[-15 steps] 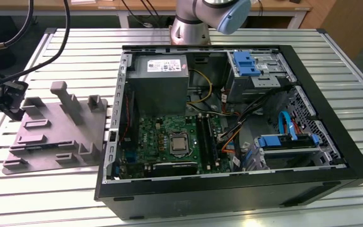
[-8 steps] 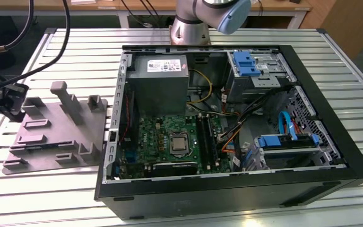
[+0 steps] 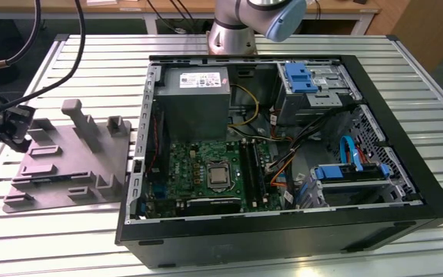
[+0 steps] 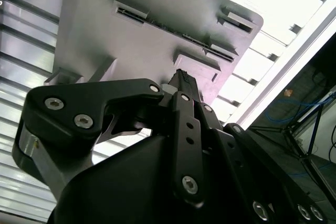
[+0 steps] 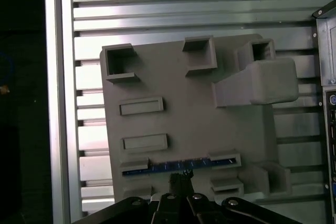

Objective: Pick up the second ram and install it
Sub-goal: 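Reach for the second ram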

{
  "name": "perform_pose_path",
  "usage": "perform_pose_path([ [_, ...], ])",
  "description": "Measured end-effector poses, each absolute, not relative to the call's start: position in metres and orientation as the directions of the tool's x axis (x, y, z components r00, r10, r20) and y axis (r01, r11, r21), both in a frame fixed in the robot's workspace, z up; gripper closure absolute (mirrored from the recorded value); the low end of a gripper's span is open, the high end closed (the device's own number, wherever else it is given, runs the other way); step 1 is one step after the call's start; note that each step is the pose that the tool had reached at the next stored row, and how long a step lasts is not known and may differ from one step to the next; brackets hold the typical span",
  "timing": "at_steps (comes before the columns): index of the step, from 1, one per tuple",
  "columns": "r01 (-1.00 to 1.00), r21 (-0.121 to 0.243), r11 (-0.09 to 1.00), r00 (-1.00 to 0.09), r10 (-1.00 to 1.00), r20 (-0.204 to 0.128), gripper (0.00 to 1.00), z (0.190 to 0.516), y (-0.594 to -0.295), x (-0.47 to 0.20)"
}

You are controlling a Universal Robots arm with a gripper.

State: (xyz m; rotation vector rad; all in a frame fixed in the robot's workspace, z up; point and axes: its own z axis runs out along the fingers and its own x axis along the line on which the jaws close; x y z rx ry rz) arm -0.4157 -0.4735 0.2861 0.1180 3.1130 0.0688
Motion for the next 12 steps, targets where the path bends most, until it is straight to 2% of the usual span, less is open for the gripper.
perform_pose_path([
  [12,0.075,0.045,0.996,-0.997,0.076,-0.024,0.89,0.274,-0.479,-0.415],
])
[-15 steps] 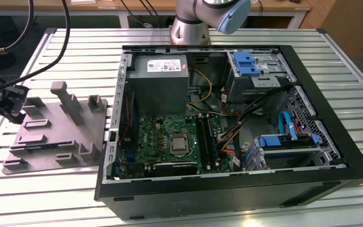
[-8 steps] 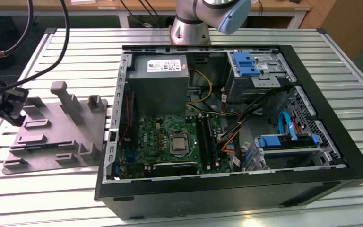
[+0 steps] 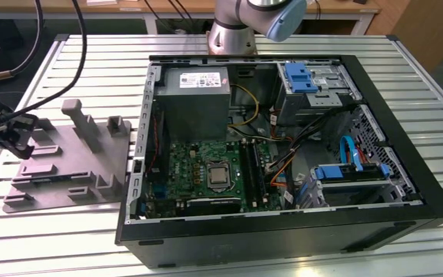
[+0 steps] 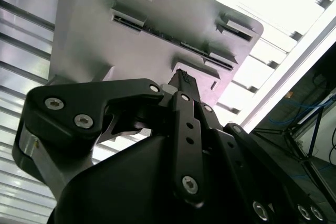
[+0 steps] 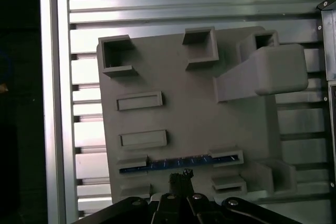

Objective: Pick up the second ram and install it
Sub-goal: 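Reach for the second ram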

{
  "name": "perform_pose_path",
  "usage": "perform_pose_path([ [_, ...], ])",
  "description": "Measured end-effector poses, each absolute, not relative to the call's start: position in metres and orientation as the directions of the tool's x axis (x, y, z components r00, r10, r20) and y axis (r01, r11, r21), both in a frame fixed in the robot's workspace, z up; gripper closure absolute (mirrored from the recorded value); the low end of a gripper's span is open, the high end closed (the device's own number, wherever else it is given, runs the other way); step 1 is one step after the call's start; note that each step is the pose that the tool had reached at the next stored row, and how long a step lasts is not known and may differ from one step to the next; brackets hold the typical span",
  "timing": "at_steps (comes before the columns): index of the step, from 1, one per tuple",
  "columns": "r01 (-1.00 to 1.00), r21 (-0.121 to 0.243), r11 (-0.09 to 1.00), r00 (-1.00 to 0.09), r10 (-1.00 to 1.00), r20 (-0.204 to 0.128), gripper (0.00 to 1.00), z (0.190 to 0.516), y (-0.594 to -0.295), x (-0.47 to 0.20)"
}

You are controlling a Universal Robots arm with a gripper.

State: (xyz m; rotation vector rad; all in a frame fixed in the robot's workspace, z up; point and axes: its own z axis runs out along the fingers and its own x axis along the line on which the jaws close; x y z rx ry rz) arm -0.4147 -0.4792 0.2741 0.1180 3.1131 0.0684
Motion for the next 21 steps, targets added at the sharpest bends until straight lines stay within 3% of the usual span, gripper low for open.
perform_pose_path([
  [9,0.070,0.023,0.997,-0.997,0.070,-0.026,0.89,0.261,-0.479,-0.400],
  [21,-0.002,0.019,1.000,-1.000,-0.002,-0.025,0.89,0.240,-0.478,-0.400],
])
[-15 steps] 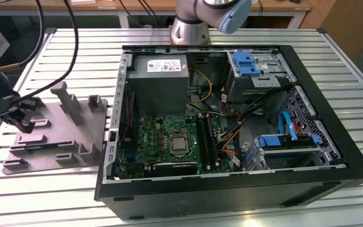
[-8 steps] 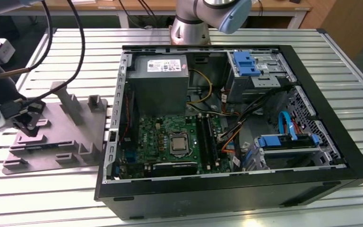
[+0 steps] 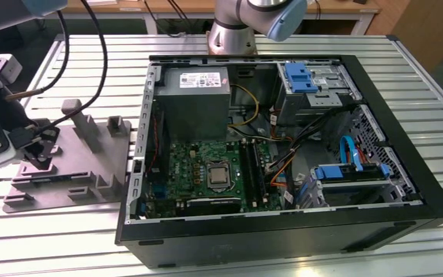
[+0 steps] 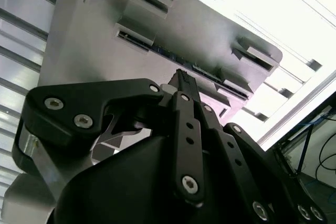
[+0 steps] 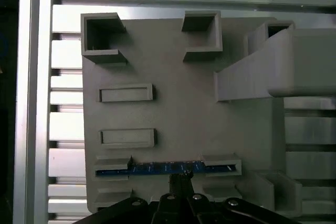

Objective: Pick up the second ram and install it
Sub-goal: 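Reach for the second ram, then pick up the second ram and move it above second insertion slot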

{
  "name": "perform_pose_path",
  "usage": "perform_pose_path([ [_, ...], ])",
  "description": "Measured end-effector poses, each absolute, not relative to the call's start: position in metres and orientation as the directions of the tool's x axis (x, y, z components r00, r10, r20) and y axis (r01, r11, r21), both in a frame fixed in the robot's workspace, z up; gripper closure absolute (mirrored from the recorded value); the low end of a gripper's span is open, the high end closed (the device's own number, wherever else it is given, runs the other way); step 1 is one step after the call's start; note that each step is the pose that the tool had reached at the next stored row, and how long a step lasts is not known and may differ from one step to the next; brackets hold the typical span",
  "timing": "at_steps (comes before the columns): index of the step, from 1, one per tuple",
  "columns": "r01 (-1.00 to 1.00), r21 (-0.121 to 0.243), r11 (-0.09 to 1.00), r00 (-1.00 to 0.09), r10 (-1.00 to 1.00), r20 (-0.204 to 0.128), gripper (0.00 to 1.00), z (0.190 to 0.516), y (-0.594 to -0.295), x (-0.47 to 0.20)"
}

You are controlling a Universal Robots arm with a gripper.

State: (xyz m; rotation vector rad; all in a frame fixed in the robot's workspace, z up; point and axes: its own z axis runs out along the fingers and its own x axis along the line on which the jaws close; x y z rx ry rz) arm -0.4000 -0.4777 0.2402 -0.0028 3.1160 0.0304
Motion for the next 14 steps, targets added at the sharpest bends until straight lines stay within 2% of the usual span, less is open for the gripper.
perform_pose_path([
  [14,-0.002,0.020,1.000,-1.000,-0.002,-0.025,0.89,0.2289,-0.4777,-0.4013],
])
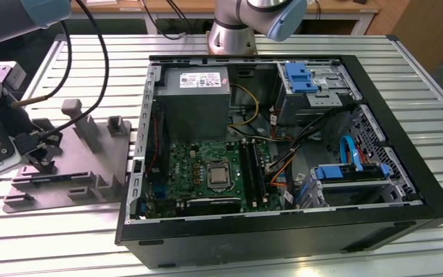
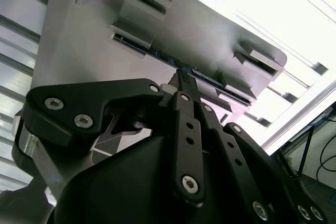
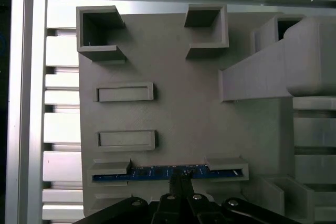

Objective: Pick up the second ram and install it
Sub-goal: 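Pick up the second ram and move it above second insertion slot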

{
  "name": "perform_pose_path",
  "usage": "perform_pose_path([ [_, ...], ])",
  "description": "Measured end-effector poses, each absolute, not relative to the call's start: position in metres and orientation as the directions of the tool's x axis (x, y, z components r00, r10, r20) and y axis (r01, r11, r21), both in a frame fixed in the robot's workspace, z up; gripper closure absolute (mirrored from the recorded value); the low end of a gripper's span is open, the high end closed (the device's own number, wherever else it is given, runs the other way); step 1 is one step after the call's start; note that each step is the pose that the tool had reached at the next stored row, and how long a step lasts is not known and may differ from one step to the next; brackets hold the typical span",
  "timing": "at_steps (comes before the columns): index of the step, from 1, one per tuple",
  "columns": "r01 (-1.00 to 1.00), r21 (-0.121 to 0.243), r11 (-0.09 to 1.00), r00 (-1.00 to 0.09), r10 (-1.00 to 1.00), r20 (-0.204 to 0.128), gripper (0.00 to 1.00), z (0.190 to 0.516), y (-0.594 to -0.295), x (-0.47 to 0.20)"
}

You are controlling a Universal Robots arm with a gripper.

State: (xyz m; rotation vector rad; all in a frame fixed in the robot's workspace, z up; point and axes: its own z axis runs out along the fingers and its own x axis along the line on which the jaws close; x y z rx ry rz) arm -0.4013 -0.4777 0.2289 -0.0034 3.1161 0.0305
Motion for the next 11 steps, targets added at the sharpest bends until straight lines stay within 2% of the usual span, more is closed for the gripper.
perform_pose_path([
  [11,-0.020,0.020,1.000,-0.999,-0.019,-0.025,0.89,0.2289,-0.4777,-0.4014],
])
